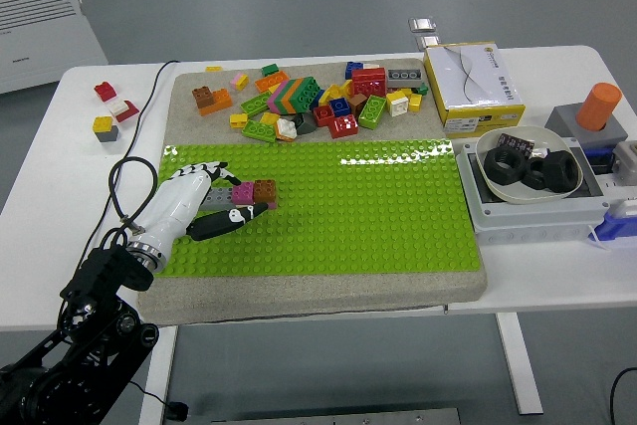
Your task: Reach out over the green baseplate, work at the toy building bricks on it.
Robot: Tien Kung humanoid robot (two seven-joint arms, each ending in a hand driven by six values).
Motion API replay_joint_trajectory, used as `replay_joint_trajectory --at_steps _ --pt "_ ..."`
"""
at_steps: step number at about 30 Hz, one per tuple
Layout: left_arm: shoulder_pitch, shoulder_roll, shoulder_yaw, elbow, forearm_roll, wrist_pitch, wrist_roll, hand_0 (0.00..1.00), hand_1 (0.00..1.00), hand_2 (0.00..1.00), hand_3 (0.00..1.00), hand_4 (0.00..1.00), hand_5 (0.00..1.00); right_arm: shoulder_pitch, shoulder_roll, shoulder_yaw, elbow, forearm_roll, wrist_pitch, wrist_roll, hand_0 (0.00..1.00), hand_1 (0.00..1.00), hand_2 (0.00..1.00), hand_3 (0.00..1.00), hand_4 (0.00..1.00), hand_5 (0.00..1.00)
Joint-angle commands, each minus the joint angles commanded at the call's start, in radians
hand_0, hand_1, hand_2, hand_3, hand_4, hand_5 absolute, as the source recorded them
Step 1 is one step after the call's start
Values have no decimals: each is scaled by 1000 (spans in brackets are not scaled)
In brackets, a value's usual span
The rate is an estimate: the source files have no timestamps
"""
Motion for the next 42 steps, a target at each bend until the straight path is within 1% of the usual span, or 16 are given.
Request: replay_joint_trajectory --at_steps 16,32,42 --pt "-33 -18 27 68 -10 -4 6 977 936 899 656 998 862 3 0 -12 0 13 -2 -1 669 647 737 762 788 987" --pt "-39 -27 27 93 -18 -15 12 974 936 898 655 998 849 3 1 -16 0 15 -2 -1 669 646 737 760 787 986" --pt "-31 -27 20 89 -33 -9 8 971 932 896 655 998 833 1 2 -14 0 14 -2 -1 668 648 737 757 786 984"
